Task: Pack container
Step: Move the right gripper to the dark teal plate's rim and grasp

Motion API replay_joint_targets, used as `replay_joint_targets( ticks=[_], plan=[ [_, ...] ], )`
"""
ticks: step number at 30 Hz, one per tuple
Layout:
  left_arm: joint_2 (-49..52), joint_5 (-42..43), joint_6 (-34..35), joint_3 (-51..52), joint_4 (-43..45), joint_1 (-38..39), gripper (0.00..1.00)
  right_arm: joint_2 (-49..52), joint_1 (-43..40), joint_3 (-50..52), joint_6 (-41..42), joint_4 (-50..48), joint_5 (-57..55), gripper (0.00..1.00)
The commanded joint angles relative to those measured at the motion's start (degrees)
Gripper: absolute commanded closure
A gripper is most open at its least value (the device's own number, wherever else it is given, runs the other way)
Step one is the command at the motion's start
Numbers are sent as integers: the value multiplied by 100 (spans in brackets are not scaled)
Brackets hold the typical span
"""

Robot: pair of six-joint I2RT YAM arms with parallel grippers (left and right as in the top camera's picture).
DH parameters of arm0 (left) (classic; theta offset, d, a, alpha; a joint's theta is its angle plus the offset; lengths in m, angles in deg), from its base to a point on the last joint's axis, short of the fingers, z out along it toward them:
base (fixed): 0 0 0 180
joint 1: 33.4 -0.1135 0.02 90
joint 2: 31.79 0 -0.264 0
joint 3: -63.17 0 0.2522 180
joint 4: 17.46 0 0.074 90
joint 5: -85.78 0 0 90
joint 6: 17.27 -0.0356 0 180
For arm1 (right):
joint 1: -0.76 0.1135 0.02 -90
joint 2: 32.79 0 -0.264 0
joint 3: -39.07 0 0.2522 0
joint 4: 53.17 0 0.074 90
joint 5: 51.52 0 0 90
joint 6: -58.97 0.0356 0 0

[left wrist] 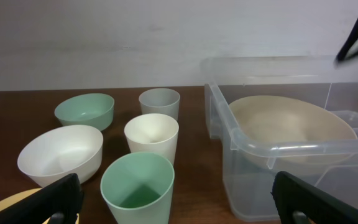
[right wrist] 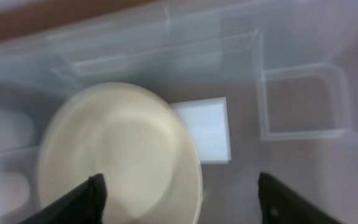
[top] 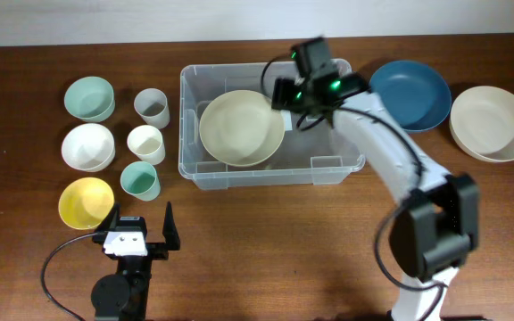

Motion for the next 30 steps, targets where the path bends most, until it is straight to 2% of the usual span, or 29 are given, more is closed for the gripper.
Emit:
replay_joint_targets(
  ticks=[1,7,13,16,22,27,30],
  plan=[
    [-24,-61,57,50,31,-26,0,-761,-627,-870,-122,546,-326,21],
    [-24,-61,57,50,31,-26,0,-1193,-2024,-1281,79,1591,-321,19],
    [-24,-61,57,50,31,-26,0,-953,-3136,-925,1314,2417,-7,14],
    [-24,-61,57,50,31,-26,0,-780,-3355,-382,1777,2140,175,11],
    [-24,-63,57,50,31,-26,0,-680,-3447,807,2162,616,809,11],
    [-24,-61,57,50,31,-26,0,-675,-3453,1478,3217,9,671,12],
    [-24,-61,57,50,31,-26,0,-675,-3451,1786,3274,-448,667,12]
  ],
)
